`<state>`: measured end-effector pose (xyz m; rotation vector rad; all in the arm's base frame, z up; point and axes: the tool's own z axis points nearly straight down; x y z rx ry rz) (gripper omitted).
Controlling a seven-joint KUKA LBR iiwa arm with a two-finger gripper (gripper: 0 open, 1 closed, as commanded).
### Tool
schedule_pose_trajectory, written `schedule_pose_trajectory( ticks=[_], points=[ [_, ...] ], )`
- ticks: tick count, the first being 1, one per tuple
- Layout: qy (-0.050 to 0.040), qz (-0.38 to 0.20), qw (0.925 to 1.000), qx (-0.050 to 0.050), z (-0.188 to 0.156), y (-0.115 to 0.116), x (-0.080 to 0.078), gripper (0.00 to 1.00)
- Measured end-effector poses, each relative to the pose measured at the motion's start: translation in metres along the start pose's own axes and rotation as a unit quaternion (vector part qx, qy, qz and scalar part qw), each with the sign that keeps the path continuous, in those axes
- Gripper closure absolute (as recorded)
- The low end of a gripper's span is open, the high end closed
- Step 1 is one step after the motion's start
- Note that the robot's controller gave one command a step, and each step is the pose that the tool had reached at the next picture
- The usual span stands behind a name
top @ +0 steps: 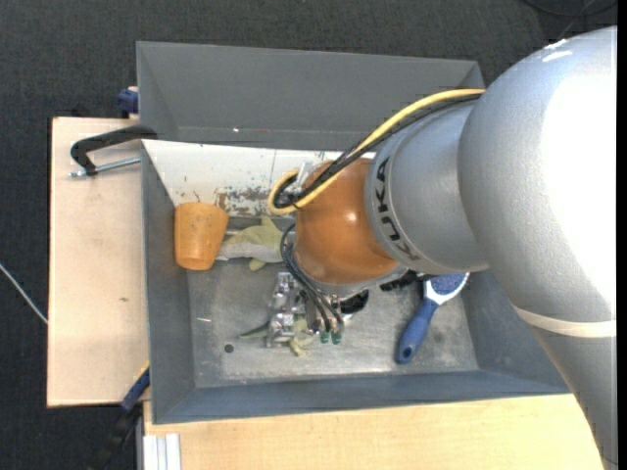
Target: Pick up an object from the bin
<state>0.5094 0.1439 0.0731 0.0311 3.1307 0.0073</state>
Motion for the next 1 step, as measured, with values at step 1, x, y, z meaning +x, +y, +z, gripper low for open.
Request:
schedule_pose_trajectory(
  ticks=[1],
  points=[
    [-0.0014, -0.103, 0.9946, 0.001, -0.1675, -0.0474, -0.0046, 1.0]
  ],
)
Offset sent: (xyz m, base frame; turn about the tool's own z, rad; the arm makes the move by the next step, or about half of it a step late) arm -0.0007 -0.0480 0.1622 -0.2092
